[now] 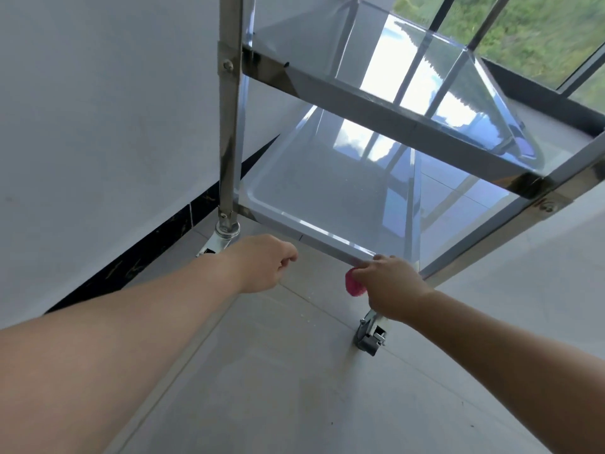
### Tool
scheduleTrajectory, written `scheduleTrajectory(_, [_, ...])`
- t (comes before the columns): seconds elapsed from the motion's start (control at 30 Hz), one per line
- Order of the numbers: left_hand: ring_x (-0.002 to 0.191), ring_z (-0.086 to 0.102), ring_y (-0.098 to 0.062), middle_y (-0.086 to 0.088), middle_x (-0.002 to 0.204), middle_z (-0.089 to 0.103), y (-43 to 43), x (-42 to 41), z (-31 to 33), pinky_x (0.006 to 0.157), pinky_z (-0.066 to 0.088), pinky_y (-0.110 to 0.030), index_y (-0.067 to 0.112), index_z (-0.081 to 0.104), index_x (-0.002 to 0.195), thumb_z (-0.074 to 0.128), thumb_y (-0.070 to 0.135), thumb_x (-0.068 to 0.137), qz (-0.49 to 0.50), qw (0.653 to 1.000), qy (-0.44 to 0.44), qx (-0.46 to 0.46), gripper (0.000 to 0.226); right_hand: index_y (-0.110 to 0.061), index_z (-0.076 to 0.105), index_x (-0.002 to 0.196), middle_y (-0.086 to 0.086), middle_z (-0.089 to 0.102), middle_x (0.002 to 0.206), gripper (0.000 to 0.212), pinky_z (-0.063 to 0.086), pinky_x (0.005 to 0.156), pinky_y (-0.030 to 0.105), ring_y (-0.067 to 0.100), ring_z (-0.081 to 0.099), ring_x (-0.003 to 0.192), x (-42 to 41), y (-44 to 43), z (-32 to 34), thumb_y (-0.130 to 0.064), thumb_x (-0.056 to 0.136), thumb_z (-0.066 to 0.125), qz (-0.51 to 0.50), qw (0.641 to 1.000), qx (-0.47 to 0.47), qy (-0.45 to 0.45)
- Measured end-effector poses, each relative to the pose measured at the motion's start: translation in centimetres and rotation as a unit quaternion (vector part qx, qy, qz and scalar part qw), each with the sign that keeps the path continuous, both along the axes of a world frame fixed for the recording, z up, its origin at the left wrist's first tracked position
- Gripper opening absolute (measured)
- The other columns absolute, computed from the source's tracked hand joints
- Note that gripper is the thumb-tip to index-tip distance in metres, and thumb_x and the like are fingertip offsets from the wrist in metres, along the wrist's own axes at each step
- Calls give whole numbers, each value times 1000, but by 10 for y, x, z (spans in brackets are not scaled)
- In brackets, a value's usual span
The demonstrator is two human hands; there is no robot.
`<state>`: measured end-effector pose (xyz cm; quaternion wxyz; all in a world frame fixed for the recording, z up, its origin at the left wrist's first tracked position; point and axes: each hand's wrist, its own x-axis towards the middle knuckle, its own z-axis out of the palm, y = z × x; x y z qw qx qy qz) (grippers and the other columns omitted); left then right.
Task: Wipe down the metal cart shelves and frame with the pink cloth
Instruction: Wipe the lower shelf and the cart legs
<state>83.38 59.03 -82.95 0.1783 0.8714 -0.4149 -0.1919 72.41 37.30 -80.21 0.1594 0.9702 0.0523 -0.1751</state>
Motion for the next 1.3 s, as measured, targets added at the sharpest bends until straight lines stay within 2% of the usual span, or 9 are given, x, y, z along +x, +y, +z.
scheduleTrajectory(0.1, [98, 55, -8, 8, 122, 56, 15, 3, 7, 90, 44, -22, 23, 47, 132, 51, 20, 92, 18, 1000, 11, -11, 40, -36, 56, 127, -13, 60, 121, 62, 50, 85, 36, 18, 54, 111, 22, 24, 5, 1, 79, 42, -70, 978, 187, -54])
scheduleTrajectory(0.23, [88, 57, -5, 11, 128, 51, 46, 6, 19, 87, 45, -23, 29, 37, 138, 60, 21, 88, 79, 995, 4, -64, 56, -31, 62, 120, -18, 61, 97, 49, 48, 80, 32, 14, 58, 92, 49, 70, 15, 0, 85, 48, -56, 918, 381, -101])
scheduleTrajectory(0.43, [89, 58, -11, 9, 97, 62, 102, -11, 104, 81, 48, -31, 22, 65, 105, 59, 1, 80, 175, 965, 35, -191, 33, -29, 66, 109, -16, 63, 85, 44, 38, 64, 11, -2, 55, 77, 56, 144, 94, 3, 82, 50, -92, 838, 536, -40])
scheduleTrajectory(0.57, [87, 60, -12, 4, 93, 66, 137, -31, 213, 79, 48, -34, 17, 68, 100, 53, 5, 80, 226, 956, 63, -178, 27, -33, 61, 101, -8, 67, 90, 44, 51, 74, 22, 9, 63, 86, 43, 175, 189, 3, 78, 51, -129, 797, 590, 12])
scheduleTrajectory(0.73, [91, 59, -14, -2, 98, 66, 146, -56, 386, 82, 46, -29, 6, 68, 95, 48, -2, 73, 228, 954, 50, -189, 31, -31, 57, 98, -8, 63, 93, 37, 42, 61, 11, 4, 57, 78, 19, 183, 351, 0, 77, 54, -161, 775, 608, 57])
scheduleTrajectory(1.0, [103, 53, 2, 3, 112, 63, 95, -118, 656, 93, 34, -3, 7, 70, 98, 51, -5, 74, 298, 925, 8, -234, 33, -41, 47, 108, -2, 59, 113, 51, 57, 78, 40, 23, 70, 88, -19, 125, 624, -8, 77, 71, -200, 695, 671, 163])
scheduleTrajectory(1.1, [110, 51, 2, 9, 116, 59, 62, -139, 713, 96, 33, -3, 9, 71, 100, 55, -11, 75, 329, 904, 4, -273, 36, -18, 47, 125, 11, 52, 127, 59, 58, 80, 38, 25, 68, 96, -25, 87, 685, 8, 77, 70, -261, 611, 724, 188])
scheduleTrajectory(1.23, [119, 49, 4, 8, 126, 57, 22, -152, 750, 101, 34, -9, 14, 71, 100, 55, -14, 77, 320, 887, 3, -332, 40, -4, 41, 131, 32, 51, 125, 68, 56, 80, 41, 38, 66, 93, -34, 45, 728, 12, 70, 67, -335, 404, 803, 283])
scheduleTrajectory(1.3, [120, 51, 0, 10, 130, 55, 6, -157, 757, 102, 37, -14, 21, 68, 106, 52, -15, 80, 310, 875, 41, -370, 47, 1, 45, 130, 31, 53, 123, 65, 57, 76, 41, 38, 65, 93, -41, 33, 736, 13, 70, 66, -330, 362, 825, 281])
